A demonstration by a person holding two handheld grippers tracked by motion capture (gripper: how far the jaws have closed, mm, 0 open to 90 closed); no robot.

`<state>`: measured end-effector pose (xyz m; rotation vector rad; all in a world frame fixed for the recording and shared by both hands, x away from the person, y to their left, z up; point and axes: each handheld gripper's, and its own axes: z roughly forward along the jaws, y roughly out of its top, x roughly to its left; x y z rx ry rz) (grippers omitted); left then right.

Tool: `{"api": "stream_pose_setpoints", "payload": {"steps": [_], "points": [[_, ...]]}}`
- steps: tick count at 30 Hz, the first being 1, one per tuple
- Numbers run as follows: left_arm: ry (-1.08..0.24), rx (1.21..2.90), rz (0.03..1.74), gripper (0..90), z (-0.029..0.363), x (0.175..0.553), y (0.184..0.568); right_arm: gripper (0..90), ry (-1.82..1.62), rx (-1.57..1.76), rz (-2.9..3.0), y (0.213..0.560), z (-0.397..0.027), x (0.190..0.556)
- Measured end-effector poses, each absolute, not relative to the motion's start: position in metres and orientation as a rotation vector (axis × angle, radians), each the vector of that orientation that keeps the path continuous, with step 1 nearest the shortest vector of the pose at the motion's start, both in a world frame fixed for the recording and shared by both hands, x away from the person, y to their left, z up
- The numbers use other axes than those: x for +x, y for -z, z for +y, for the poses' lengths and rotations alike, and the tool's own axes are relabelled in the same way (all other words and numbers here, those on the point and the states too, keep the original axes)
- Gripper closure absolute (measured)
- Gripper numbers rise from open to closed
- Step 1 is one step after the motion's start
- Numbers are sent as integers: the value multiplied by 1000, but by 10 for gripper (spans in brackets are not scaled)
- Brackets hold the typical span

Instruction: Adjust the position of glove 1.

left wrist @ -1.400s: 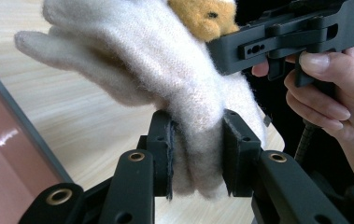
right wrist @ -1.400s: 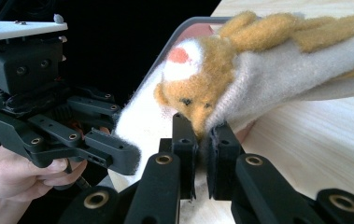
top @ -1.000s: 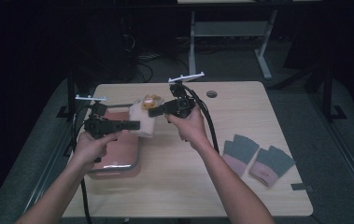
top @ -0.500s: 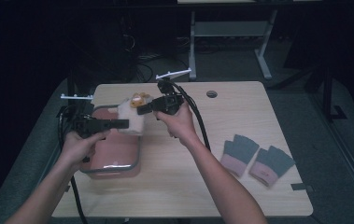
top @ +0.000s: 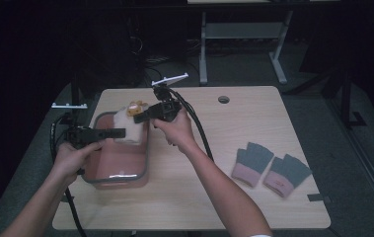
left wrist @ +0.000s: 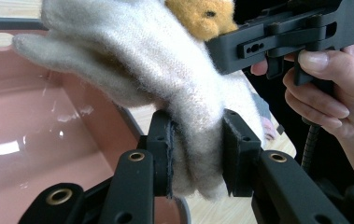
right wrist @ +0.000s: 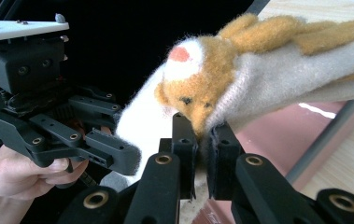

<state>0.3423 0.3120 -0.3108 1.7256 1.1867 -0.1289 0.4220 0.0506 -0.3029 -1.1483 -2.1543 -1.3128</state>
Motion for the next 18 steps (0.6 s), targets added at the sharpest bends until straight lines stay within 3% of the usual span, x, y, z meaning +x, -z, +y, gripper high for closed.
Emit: {"api": "stream_pose_setpoints", "payload": {"steps": [18], "points": [[133, 1712, 1244, 678, 334, 340, 324, 832, 1270, -1116, -2134, 319, 77, 430]]}}
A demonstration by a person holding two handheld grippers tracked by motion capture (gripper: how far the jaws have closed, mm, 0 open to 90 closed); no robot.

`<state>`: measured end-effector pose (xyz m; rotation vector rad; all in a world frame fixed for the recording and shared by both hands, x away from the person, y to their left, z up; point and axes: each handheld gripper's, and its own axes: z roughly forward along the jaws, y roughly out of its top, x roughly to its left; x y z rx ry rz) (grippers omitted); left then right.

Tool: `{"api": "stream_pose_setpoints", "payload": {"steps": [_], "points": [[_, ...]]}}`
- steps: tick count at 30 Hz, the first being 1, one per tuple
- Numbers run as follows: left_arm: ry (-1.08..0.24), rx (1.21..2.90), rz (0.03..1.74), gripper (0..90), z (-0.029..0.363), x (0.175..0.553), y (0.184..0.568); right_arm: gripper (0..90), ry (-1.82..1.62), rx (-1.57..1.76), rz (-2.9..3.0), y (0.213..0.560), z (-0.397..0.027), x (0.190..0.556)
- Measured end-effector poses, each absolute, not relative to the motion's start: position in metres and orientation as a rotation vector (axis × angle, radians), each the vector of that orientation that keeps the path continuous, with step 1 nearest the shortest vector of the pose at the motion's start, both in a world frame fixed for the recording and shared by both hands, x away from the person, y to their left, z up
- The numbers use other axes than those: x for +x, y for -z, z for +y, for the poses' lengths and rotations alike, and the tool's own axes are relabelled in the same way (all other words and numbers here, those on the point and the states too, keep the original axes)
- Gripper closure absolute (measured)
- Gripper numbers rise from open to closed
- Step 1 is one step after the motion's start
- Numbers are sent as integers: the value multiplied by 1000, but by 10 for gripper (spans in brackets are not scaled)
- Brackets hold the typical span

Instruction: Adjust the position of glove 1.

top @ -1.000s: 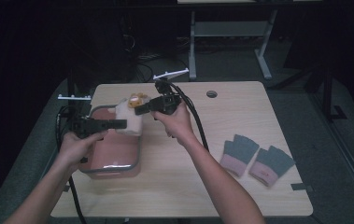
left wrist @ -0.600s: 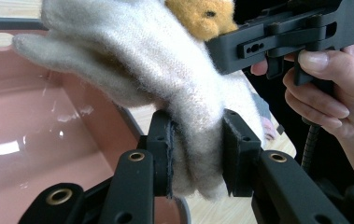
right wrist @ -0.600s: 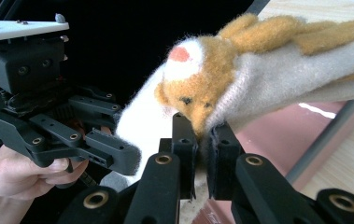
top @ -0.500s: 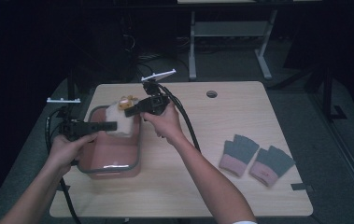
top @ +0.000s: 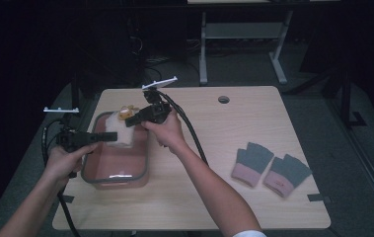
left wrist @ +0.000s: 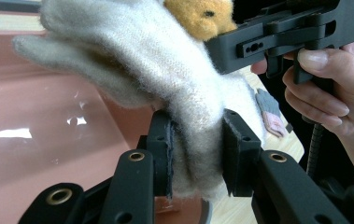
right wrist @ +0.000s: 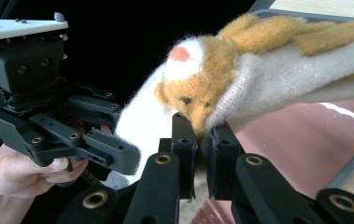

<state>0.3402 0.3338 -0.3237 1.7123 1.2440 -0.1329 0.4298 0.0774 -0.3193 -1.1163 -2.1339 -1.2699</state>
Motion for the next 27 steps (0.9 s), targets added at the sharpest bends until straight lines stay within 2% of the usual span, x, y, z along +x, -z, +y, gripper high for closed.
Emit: {"api": "stream_pose_setpoints", "payload": {"steps": [27], "points": [[164, 1727, 1336, 678, 347, 341, 356, 831, 1178, -1121, -2107, 362, 99, 438]]}}
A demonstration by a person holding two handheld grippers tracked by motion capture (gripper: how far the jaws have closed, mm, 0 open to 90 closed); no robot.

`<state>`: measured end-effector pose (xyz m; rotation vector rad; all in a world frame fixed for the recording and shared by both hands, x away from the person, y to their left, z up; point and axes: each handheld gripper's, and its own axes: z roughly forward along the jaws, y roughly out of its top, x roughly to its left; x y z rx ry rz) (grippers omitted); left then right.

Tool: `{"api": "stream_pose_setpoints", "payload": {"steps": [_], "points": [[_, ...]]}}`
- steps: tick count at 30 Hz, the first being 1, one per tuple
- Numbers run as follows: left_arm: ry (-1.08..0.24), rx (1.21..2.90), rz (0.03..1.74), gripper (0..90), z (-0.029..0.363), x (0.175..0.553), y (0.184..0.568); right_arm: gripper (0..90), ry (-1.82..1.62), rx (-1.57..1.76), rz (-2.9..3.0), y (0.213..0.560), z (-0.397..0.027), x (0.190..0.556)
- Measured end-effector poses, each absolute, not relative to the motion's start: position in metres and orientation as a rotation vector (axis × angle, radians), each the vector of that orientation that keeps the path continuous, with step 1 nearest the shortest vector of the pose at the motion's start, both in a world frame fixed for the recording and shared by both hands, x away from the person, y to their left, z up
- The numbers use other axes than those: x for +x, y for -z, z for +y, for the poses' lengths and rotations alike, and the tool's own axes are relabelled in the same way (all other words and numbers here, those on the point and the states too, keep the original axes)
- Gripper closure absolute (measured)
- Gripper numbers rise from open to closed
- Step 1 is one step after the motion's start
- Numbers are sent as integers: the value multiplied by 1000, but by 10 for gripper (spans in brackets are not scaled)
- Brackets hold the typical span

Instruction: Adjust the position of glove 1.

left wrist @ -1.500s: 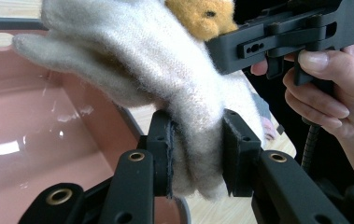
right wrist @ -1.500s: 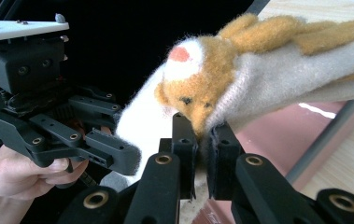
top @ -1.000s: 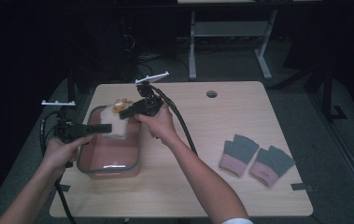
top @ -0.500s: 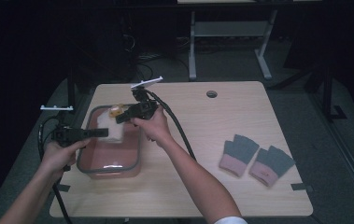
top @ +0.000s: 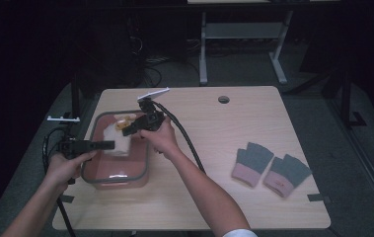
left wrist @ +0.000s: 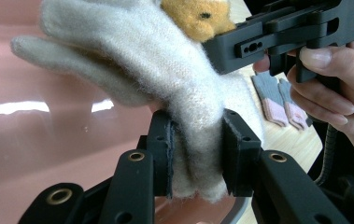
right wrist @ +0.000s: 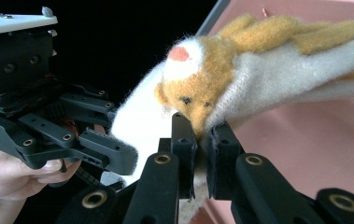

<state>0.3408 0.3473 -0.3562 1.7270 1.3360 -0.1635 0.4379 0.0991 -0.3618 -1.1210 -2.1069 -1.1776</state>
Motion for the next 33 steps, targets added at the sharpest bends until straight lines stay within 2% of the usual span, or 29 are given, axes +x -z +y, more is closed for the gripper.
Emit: {"api": "stream_pose_setpoints", "payload": {"steps": [21, 33], "points": [[190, 1766, 1440, 678, 348, 342, 387, 826, 1073, -1144, -2119, 400, 109, 441], [199, 1779, 1492, 678, 342, 342, 396, 730, 996, -1152, -2224, 397, 109, 439]]}}
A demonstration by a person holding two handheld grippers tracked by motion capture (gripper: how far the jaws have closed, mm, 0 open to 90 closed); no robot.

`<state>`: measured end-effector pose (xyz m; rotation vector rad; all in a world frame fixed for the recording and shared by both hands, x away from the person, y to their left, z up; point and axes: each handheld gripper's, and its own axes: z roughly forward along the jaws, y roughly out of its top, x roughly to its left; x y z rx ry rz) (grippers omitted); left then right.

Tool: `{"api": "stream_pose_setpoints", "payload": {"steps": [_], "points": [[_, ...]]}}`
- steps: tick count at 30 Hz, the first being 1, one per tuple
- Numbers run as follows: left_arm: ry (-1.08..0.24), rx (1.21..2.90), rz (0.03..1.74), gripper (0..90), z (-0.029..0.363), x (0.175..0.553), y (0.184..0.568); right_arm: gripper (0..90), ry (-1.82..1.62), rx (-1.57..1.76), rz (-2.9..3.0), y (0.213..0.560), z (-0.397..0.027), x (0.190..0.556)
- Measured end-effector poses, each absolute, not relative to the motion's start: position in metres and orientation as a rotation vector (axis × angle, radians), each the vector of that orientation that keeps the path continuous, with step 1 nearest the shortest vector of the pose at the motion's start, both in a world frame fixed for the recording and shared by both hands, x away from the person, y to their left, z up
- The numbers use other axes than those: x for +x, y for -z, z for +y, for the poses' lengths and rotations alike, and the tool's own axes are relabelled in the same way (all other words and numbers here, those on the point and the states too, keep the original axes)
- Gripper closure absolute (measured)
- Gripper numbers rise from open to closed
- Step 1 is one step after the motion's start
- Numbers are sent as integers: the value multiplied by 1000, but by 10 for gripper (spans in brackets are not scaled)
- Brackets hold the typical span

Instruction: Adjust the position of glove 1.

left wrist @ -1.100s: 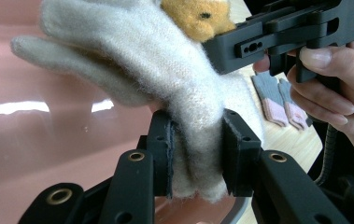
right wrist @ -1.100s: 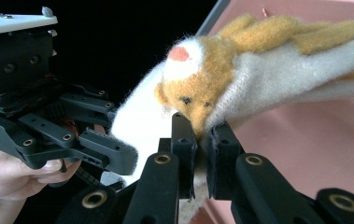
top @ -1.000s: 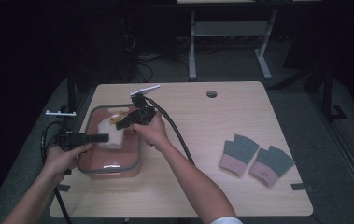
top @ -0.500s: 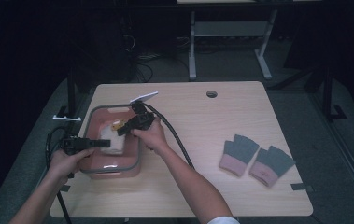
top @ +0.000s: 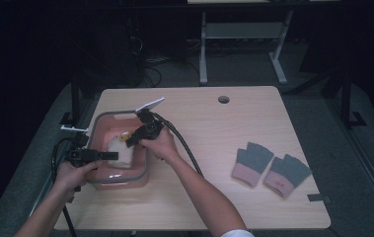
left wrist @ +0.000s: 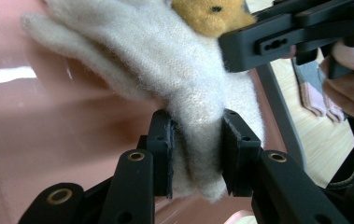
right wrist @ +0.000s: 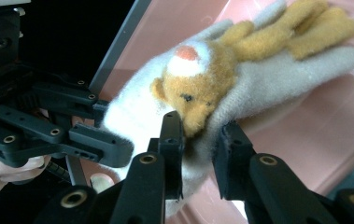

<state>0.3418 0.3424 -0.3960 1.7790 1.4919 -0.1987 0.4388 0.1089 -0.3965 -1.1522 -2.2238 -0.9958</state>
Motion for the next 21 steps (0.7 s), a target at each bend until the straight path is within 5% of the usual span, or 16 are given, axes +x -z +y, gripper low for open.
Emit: {"api": "stream_pose_setpoints", "payload": {"steps": [21], "points": [[148, 1873, 1573, 662, 338, 343, 403, 688, 1028, -1165, -2240, 385, 88, 435]]}}
